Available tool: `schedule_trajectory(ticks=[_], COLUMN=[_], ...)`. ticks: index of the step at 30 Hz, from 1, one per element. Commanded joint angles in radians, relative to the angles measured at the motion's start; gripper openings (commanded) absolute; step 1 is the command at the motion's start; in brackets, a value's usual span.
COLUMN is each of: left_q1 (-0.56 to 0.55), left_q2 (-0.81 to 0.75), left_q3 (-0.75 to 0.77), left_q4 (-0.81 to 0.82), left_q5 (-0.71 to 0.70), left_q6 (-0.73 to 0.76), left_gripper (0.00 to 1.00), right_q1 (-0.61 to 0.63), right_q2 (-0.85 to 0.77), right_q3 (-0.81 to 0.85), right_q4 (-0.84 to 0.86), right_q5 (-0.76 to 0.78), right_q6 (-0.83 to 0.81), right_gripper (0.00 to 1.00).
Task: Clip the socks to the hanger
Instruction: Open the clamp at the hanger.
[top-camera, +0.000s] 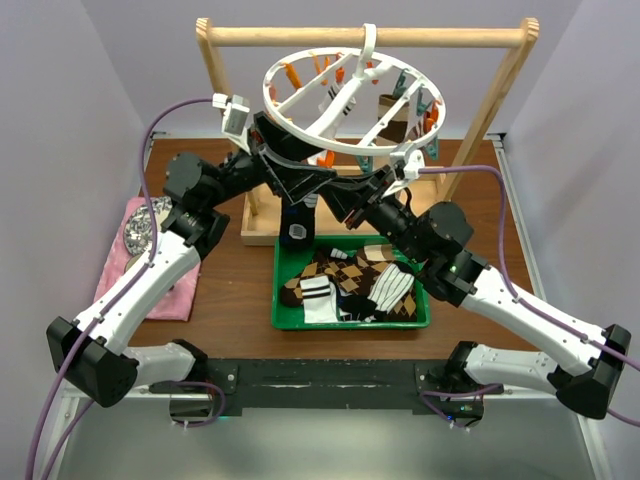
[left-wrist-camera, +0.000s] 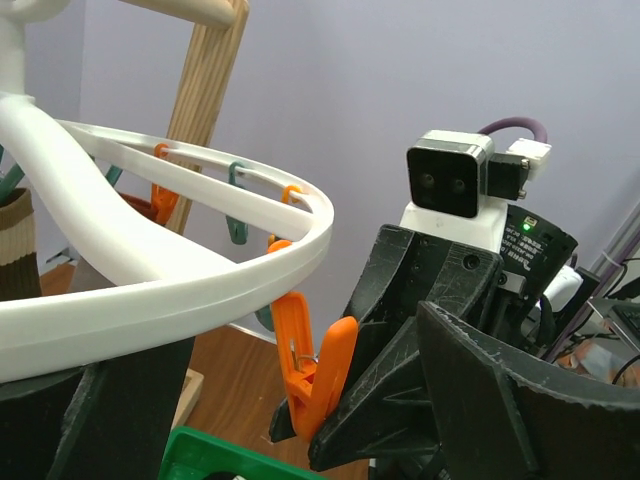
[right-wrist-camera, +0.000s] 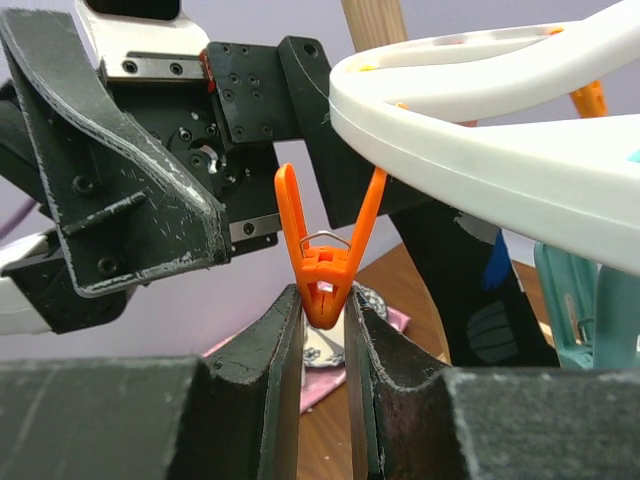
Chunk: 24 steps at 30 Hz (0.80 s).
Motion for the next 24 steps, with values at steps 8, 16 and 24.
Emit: schedule_trajectory(ticks=[8,16,24], left_q1=[0.005,0.005,0.006], left_q2=[-0.022,-0.027,-0.031], left_q3=[0.016,0.001,-0.018], left_q4=[0.114,0.119,0.107], left_q5=[0.105,0.113,0.094], left_q6=[-0.041,-0.046,-0.038], left_gripper=[0.91,0.90,0.89], right_q1=[-0.089,-0.146,-0.172], right_q2=[0.005,0.044,0.059], right_q3=[-0.090,-0.079,-0.066], right_q4=[0.178,0.256,0.288], right_q5=[-0.212,-0.359,-0.422], right_q6=[0.241,0.326,0.353], right_gripper=[0.16,0.16,0.14])
